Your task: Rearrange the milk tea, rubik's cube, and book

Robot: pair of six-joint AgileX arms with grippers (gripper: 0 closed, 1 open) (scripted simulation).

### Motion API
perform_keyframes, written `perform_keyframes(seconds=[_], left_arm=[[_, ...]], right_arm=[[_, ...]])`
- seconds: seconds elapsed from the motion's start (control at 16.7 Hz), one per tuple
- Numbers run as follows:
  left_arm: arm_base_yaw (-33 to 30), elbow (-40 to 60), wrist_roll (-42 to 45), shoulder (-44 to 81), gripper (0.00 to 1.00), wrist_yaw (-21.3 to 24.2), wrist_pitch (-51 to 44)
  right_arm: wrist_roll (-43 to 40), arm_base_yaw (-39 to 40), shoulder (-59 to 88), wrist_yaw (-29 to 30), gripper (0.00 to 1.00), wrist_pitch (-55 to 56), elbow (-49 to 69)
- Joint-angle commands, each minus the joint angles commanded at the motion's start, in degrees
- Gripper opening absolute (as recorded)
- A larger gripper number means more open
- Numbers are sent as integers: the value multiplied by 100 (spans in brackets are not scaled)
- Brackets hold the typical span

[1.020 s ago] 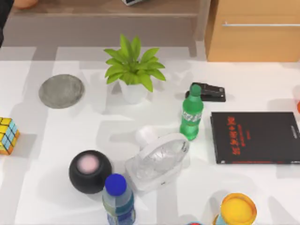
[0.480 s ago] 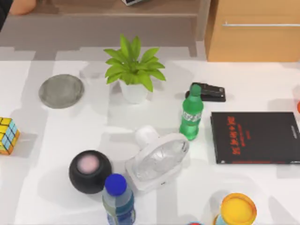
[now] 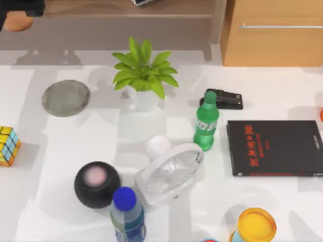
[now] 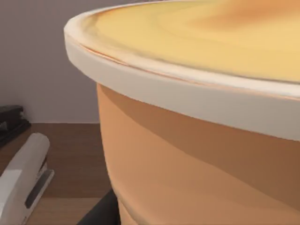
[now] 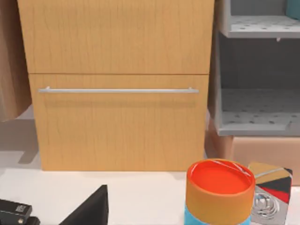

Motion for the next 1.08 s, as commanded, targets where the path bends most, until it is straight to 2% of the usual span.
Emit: perform_keyframes(seconds=[0.36, 0.66, 1.08], left_arm=[[-191, -170, 31, -94, 0, -77, 301], [-707, -927, 43, 90, 0, -403, 1296], [-1106, -1592, -2, 1214, 0, -1024, 2675]], right_arm=[[0, 0, 0, 0, 100, 0, 0], [0, 0, 0, 0, 100, 0, 0], [0, 0, 0, 0, 100, 0, 0]])
